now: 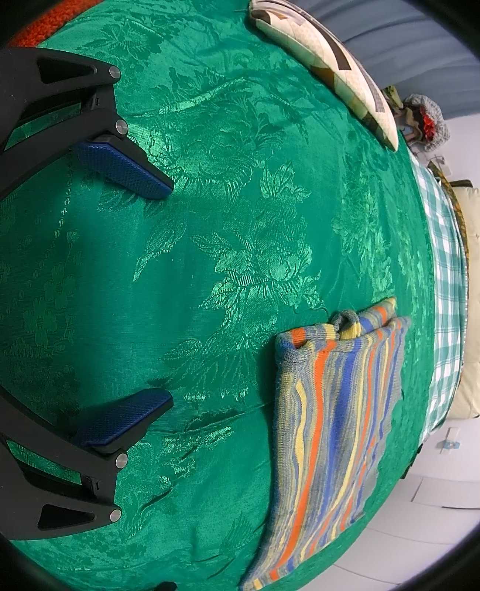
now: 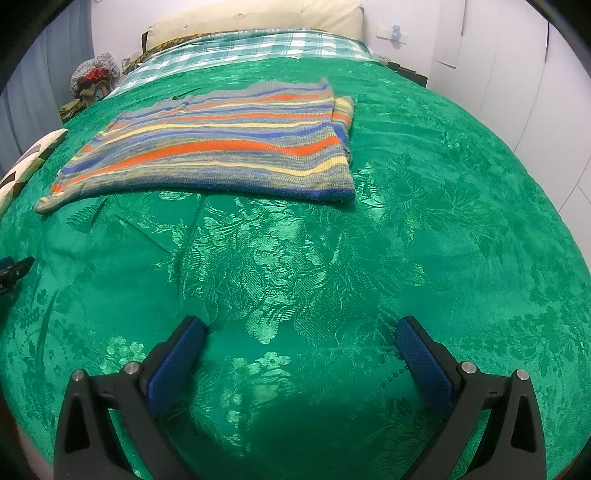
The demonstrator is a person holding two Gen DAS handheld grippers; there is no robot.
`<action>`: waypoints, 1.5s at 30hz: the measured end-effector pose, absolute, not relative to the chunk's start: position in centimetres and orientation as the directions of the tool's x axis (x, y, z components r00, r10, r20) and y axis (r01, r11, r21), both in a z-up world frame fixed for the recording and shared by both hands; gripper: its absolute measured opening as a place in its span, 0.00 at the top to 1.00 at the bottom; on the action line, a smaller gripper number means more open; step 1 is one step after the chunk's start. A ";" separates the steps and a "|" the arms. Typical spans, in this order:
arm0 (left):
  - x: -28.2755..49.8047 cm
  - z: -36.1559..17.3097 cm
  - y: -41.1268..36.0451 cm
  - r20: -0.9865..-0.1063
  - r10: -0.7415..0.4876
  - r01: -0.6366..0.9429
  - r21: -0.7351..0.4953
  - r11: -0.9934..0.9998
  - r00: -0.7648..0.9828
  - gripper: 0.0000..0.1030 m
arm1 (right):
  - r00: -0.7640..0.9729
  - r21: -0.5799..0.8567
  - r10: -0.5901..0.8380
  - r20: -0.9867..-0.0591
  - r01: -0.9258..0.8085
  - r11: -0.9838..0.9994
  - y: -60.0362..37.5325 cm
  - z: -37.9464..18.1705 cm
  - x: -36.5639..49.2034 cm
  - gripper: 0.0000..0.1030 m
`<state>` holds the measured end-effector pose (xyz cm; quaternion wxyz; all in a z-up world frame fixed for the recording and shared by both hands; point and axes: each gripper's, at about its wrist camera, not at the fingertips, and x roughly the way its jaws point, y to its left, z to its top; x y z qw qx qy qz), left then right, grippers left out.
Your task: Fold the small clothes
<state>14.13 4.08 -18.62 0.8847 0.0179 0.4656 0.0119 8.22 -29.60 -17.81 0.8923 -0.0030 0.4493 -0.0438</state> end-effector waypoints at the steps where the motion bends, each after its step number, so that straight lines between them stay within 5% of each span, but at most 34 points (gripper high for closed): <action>1: 14.1 -18.6 4.1 -0.823 0.038 -0.004 0.043 0.999 0.566 0.01 | 0.593 -0.045 -0.081 -0.801 0.075 0.996 -29.6 -17.8 8.2 0.00; 12: 13.3 -17.1 3.5 -0.838 0.055 0.003 0.067 0.998 0.544 0.02 | 0.578 -0.037 -0.074 -0.813 0.076 0.996 -29.6 -17.7 8.2 0.00; 15: 11.4 -15.2 0.7 -0.810 0.014 0.110 0.097 0.989 0.586 0.02 | 0.539 0.006 -0.026 -0.842 0.058 0.998 -30.3 -16.9 8.4 0.01; 23: 9.9 -11.6 -15.2 -0.771 -0.335 0.623 0.099 0.776 0.541 0.02 | 0.612 0.232 0.162 -0.774 0.036 0.972 -36.6 -12.4 11.9 0.02; 29: 13.7 -12.3 -24.0 -0.779 -0.412 0.729 0.084 0.679 0.473 0.06 | 0.578 0.437 0.355 -0.735 0.004 0.899 -43.2 -10.9 21.1 0.13; 32: 15.9 -13.9 -26.8 -0.813 -0.378 0.733 0.085 0.675 0.442 0.16 | 0.510 0.519 0.447 -0.735 0.000 0.855 -44.8 -11.9 26.2 0.21; 34: 16.9 -15.4 -27.6 -0.842 -0.352 0.731 0.072 0.678 0.409 0.34 | 0.475 0.549 0.484 -0.735 -0.003 0.836 -45.1 -12.8 28.8 0.27; 36: 16.9 -15.7 -27.7 -0.834 -0.370 0.728 0.055 0.683 0.410 0.37 | 0.425 0.586 0.523 -0.739 0.023 0.810 -45.4 -14.5 32.0 0.35; 38: 16.5 -15.8 -27.5 -0.824 -0.386 0.734 0.053 0.677 0.416 0.52 | 0.427 0.609 0.532 -0.731 0.057 0.791 -45.7 -15.5 34.0 0.41; 39: 16.3 -15.8 -27.7 -0.822 -0.384 0.735 0.061 0.675 0.421 0.75 | 0.430 0.628 0.546 -0.718 0.064 0.775 -45.7 -16.0 35.0 0.41; 40: 16.2 -15.8 -27.7 -0.819 -0.369 0.728 0.084 0.681 0.440 0.87 | 0.433 0.662 0.575 -0.694 0.070 0.746 -45.5 -16.3 36.3 0.44; 42: 16.5 -15.2 -26.5 -0.818 -0.394 0.712 0.026 0.702 0.418 0.89 | 0.434 0.692 0.600 -0.673 0.082 0.717 -45.0 -16.9 38.0 0.60; 43: 16.5 -14.7 -25.5 -0.813 -0.412 0.699 -0.009 0.715 0.412 0.90 | 0.434 0.686 0.592 -0.679 0.086 0.723 -44.7 -16.9 38.6 0.90; 45: 16.5 -12.9 -22.8 -0.789 -0.450 0.665 -0.071 0.744 0.419 0.90 | 0.453 0.619 0.521 -0.724 0.092 0.780 -43.8 -16.2 39.0 0.91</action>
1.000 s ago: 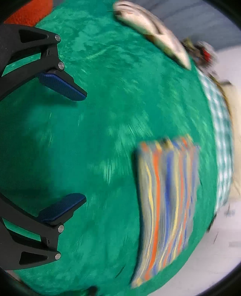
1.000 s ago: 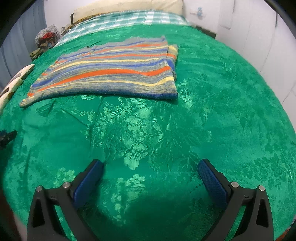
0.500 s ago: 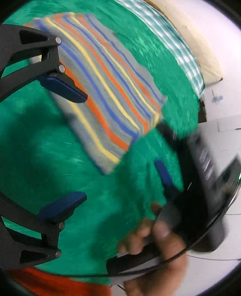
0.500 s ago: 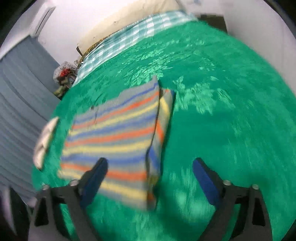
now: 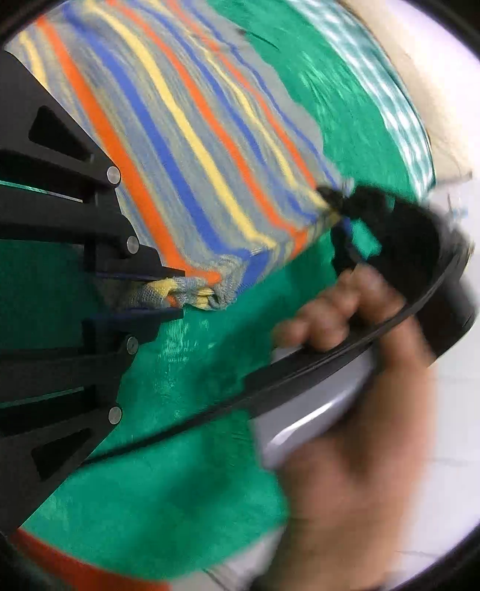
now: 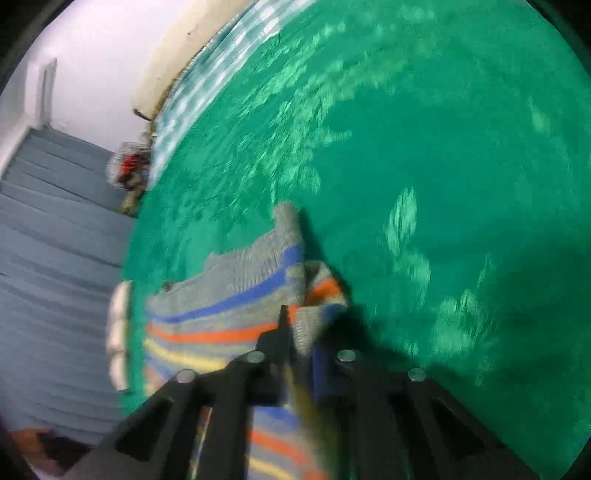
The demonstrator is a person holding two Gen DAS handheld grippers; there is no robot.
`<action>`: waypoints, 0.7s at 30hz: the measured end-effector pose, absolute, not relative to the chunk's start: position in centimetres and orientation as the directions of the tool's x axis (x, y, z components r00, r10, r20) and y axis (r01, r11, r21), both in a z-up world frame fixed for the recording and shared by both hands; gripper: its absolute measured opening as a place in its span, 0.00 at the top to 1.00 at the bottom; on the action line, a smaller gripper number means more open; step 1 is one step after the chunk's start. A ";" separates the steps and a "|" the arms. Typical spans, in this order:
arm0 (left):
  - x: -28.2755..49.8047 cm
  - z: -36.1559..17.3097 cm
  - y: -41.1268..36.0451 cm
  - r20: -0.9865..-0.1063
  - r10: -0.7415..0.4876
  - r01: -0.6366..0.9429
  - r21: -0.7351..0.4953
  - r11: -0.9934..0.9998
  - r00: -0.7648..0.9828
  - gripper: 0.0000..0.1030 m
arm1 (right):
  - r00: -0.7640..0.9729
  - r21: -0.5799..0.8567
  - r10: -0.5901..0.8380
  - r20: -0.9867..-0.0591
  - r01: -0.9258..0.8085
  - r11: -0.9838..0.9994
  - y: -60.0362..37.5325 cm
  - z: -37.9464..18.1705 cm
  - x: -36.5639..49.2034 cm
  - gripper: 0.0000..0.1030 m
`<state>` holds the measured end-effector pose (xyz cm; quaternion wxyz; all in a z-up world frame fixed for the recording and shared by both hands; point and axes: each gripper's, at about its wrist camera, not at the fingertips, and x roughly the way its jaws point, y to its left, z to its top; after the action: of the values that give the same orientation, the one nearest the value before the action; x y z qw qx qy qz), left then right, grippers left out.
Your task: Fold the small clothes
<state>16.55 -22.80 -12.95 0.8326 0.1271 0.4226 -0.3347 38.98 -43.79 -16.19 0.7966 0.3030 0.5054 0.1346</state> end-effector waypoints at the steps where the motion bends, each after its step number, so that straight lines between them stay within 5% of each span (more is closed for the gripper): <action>1: 16.2 -11.8 -20.9 -0.772 -0.468 0.642 -0.103 0.760 0.430 0.90 | 0.464 0.601 0.505 -0.728 0.078 0.796 -43.1 -15.5 38.9 0.91; 11: 15.2 -8.1 1.9 -0.710 -0.454 0.245 -0.384 0.890 0.538 0.90 | 0.472 0.550 0.586 -0.658 -0.230 0.803 -27.3 -5.9 38.9 0.91; 21: 14.1 -12.3 9.8 -0.775 -0.377 0.048 -0.412 0.910 0.507 0.87 | 0.341 0.444 0.547 -0.764 -0.337 0.830 -9.0 -10.4 41.7 0.91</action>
<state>14.14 9.77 -12.34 0.8509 -0.1715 0.4806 -0.1249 41.70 -9.04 -10.41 0.8122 0.1040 0.5054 0.2723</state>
